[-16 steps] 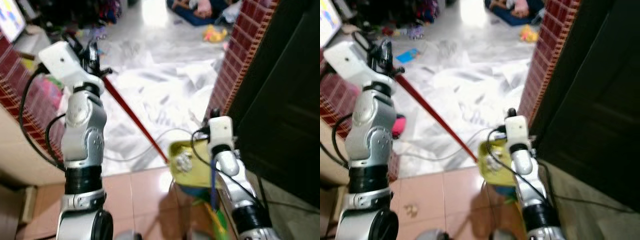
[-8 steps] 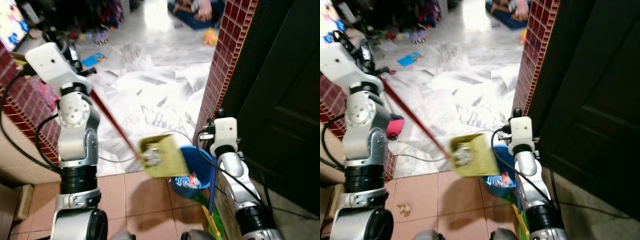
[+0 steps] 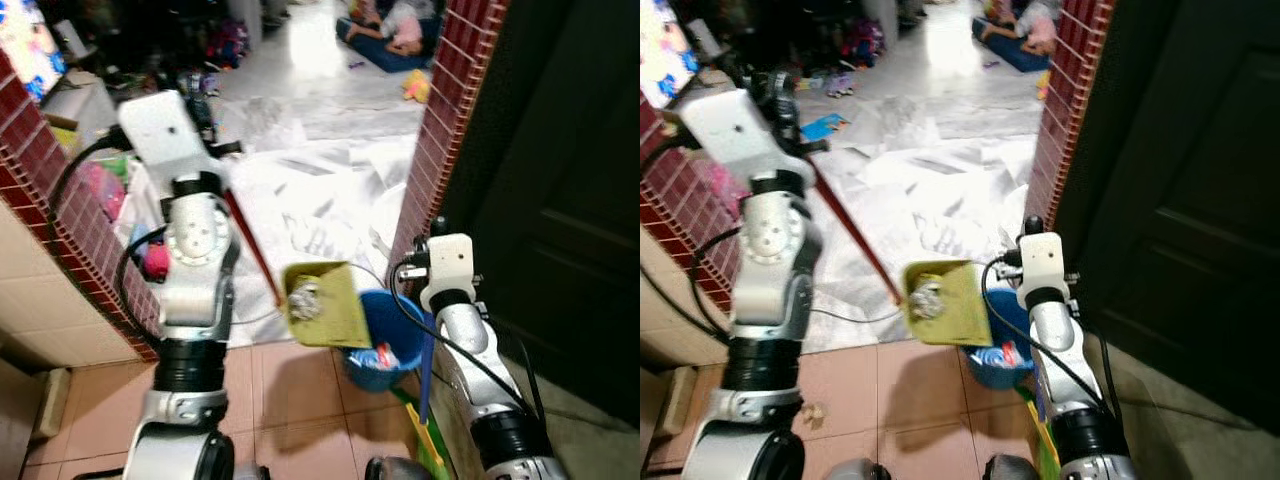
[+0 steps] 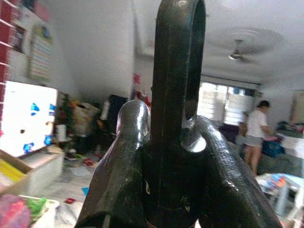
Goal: Sweep floor
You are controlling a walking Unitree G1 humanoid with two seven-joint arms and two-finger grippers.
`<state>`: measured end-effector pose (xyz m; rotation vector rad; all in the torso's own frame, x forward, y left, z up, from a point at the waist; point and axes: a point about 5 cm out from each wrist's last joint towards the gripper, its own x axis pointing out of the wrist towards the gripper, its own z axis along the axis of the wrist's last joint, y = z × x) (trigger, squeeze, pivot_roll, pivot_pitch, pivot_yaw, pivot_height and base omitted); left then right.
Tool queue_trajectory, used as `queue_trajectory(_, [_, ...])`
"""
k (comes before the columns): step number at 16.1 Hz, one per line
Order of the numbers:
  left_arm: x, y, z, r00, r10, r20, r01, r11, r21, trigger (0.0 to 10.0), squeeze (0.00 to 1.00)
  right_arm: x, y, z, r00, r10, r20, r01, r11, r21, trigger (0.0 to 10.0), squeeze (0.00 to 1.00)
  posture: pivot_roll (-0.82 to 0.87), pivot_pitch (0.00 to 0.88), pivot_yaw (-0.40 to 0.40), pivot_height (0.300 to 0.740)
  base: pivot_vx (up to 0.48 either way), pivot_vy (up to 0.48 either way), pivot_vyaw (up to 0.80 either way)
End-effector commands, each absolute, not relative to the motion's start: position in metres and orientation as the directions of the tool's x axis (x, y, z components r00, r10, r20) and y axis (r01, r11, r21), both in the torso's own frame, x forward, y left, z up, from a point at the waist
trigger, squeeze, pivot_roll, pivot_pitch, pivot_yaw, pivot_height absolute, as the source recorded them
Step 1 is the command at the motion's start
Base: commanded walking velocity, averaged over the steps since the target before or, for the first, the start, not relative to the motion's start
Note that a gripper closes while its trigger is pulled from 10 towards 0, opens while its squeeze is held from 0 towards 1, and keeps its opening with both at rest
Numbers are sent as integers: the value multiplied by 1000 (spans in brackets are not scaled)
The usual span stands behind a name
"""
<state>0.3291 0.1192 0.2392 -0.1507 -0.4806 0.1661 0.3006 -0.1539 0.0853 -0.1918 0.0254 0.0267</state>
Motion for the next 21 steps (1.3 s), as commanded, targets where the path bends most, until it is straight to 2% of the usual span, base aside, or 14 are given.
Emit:
queue_trajectory(1, [325,114,258,822,165,545,-92,983,-159,10000,0,303,-155,93,1000,28,2,-26,974,-225,10000,0,-76,0,55,740,0,0,0])
queue_trajectory(4, [320,85,258,804,22,595,34,996,-83,10000,0,303,-155,92,1000,26,1,-25,974,-225,10000,0,-78,0,58,740,0,0,0])
queue_trajectory(7, [311,55,257,746,-151,649,173,984,30,10000,0,303,-154,92,1000,26,2,-24,975,-223,10000,0,-80,0,61,740,0,0,0])
queue_trajectory(8, [306,43,256,705,-246,665,247,964,94,10000,0,303,-153,92,1000,26,4,-24,975,-223,10000,0,-81,0,62,740,0,0,0])
queue_trajectory(12, [294,24,249,617,-426,662,367,900,236,10000,0,302,-154,92,1000,22,5,-21,975,-223,10000,0,-81,0,64,740,0,0,0])
queue_trajectory(14, [292,21,245,593,-475,650,406,874,268,10000,0,302,-153,91,1000,24,4,-22,975,-223,10000,0,-81,0,64,740,0,0,0])
queue_trajectory(18, [280,12,248,446,-642,624,468,761,449,10000,0,303,-153,91,1000,30,6,-28,973,-228,10000,0,-76,0,54,740,0,0,0])
queue_trajectory(21, [274,7,247,407,-702,584,531,702,475,10000,0,304,-153,92,999,34,6,-31,972,-233,10000,0,-76,0,52,740,0,0,0])
